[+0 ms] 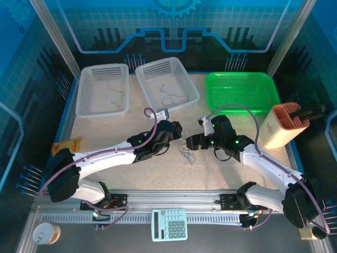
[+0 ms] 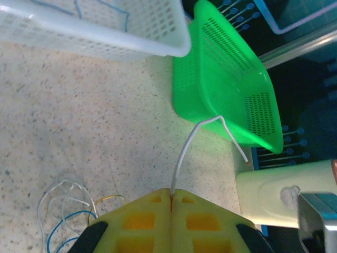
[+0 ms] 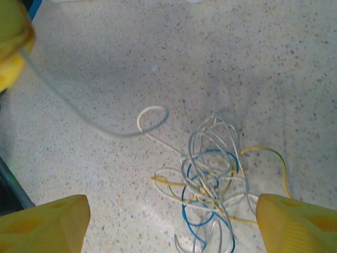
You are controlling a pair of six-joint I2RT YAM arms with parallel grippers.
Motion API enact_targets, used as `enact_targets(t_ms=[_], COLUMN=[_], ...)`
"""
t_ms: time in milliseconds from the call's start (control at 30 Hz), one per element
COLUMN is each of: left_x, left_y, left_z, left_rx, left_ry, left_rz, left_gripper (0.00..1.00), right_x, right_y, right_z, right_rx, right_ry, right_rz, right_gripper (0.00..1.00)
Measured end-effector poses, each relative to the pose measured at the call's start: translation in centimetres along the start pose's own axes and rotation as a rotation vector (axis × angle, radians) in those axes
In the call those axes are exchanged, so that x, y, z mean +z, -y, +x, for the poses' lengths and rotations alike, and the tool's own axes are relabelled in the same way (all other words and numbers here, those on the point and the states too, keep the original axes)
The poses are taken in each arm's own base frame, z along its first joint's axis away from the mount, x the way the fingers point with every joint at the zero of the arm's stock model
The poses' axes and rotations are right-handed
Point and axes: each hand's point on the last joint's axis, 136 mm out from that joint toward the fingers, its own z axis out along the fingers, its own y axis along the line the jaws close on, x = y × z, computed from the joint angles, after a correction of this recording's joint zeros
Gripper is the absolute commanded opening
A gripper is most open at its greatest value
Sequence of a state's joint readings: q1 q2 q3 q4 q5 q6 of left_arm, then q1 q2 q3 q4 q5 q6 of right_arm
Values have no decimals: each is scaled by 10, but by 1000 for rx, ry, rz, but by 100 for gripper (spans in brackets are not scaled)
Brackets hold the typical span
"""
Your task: Untangle the cables
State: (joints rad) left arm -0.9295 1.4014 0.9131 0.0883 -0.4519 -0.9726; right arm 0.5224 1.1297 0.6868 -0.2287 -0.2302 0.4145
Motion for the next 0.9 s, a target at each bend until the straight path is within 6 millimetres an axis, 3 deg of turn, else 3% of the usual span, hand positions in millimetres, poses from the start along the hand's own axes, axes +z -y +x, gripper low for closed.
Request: enact_targets(t_ms=[133, 300, 433, 600, 800, 900], left_x=[-6, -24, -41, -53, -64, -77], left_y=[10, 42, 65, 73, 83, 94], left_z=[-3, -24, -46, -65, -88, -109], left_rx=[63, 82, 77, 69, 76, 84], left_ry=[-17, 9, 43, 69, 107, 149], left_rz=[30, 115, 186, 224, 258, 287], left_gripper=[0, 0, 0, 0, 0, 0], right_x=[16, 36, 50, 67, 85, 92], right_y=[5, 12, 15, 18, 21, 19], right_z=[-4, -6, -6, -1, 10, 16], right_rx=[3, 15, 25, 40, 52, 52], right_ry=[2, -8, -13, -30, -63, -79], right_rz=[1, 10, 12, 15, 15, 13], right_gripper=[83, 79, 66, 45, 42, 41])
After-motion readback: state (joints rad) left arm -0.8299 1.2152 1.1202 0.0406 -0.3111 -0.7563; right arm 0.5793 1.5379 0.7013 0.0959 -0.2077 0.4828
